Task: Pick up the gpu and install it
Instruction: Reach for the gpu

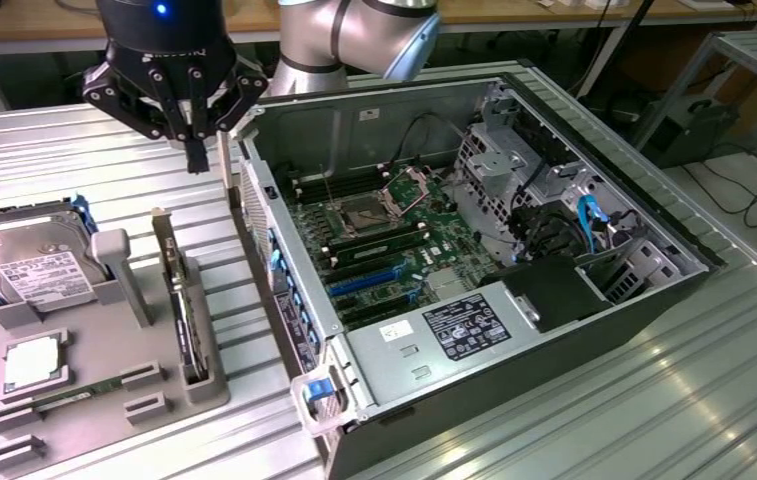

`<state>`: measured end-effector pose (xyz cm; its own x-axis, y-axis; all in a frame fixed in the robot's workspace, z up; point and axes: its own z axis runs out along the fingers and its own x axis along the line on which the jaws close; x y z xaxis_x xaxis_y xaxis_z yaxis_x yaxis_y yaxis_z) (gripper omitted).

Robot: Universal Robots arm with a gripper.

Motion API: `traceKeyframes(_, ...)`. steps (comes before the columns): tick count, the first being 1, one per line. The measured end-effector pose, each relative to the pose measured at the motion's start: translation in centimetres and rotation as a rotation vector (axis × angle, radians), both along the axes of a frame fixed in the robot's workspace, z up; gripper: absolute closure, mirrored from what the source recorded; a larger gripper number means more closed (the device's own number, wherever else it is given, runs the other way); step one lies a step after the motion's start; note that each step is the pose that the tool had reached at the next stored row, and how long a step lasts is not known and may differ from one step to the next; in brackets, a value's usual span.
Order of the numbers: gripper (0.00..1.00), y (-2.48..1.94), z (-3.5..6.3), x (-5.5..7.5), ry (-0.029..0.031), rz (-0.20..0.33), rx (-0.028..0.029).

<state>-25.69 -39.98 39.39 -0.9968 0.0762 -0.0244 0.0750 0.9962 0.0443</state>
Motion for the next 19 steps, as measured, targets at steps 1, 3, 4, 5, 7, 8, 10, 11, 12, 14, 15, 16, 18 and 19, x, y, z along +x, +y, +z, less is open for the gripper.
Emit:
traceKeyframes(1,0.89,0.0,0.0,-0.04,0.0,0.0,0.0)
traceKeyframes(3,0.89,0.0,0.0,-0.12,0.0,0.0,0.0)
traceKeyframes(4,0.89,0.0,0.0,-0.15,0.0,0.0,0.0)
traceKeyframes(5,0.89,0.0,0.0,-0.2,-0.0001,0.0,0.0001)
traceKeyframes(7,0.89,0.0,0.0,-0.29,0.0,0.0,0.0)
traceKeyframes(8,0.89,0.0,0.0,-0.34,0.0,0.0,0.0001)
traceKeyframes(10,0.89,0.0,0.0,-0.41,0.0,0.0,0.0)
traceKeyframes(11,0.89,0.0,0.0,-0.45,0.0,0.0,0.0)
traceKeyframes(12,0.89,0.0,0.0,-0.52,0.0,0.0,0.0)
traceKeyframes(14,0.89,0.0,0.0,-0.63,0.0,0.0,0.0)
traceKeyframes(15,0.89,0.0,0.0,-0.67,-0.0001,0.0,0.0)
traceKeyframes(16,0.89,0.0,0.0,-0.72,-0.0001,0.0,0.0)
traceKeyframes(18,0.89,0.0,0.0,-0.85,0.0,0.0,0.0)
traceKeyframes(19,0.89,0.0,0.0,-0.89,0.0,0.0,0.0)
